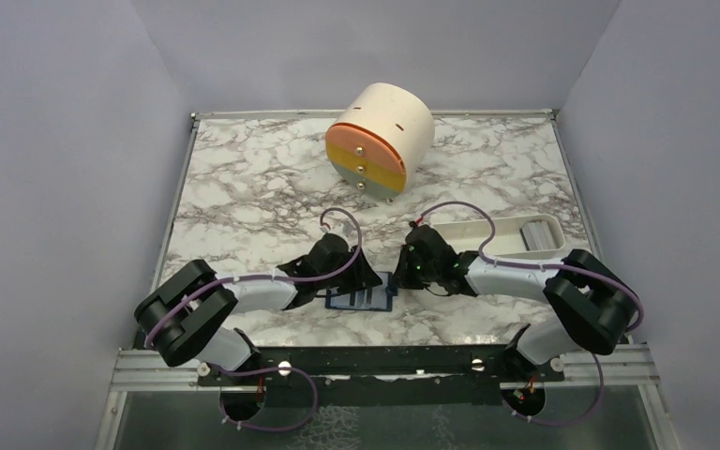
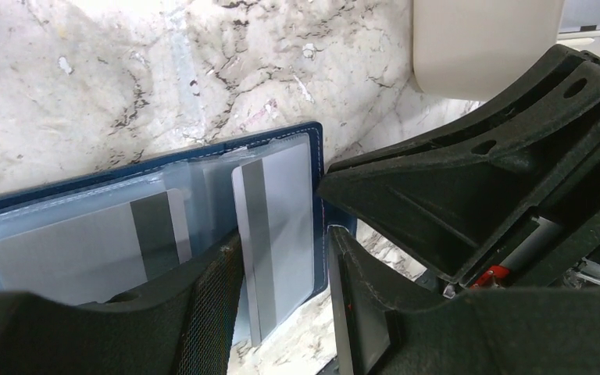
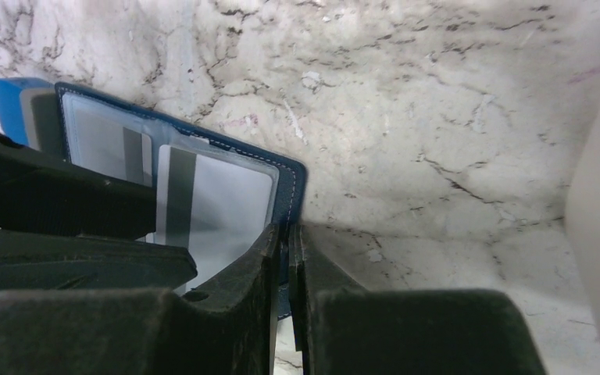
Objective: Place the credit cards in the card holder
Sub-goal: Insert the credit card into the card holder.
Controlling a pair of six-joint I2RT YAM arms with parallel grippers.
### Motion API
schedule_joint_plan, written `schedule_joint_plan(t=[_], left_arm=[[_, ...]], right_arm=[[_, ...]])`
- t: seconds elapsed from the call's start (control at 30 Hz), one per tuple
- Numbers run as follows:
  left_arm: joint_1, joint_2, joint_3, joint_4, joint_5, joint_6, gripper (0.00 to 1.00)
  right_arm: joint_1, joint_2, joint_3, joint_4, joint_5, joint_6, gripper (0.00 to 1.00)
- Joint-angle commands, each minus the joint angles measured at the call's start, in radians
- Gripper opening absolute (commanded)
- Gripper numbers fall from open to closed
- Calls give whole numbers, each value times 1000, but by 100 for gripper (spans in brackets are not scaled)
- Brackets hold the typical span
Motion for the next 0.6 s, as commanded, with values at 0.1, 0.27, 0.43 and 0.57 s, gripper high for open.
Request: schedule_joint_plan(t=[0.1,0.27,0.43,0.57], left_arm=[[-14,43,60,19,19,-12,45],[-15,9,55,3,7,-13,50],[1,-57,103,-148,-50,46,54],[47,-91,97,-186,-27,58,54]], right_arm=[[5,-71,48,-155,202,-80,11],[5,-119,89,-249,273,-105,15],[5,-173,113,-287,244,-98,18],[5,-194,126,-277,172,-88,19]])
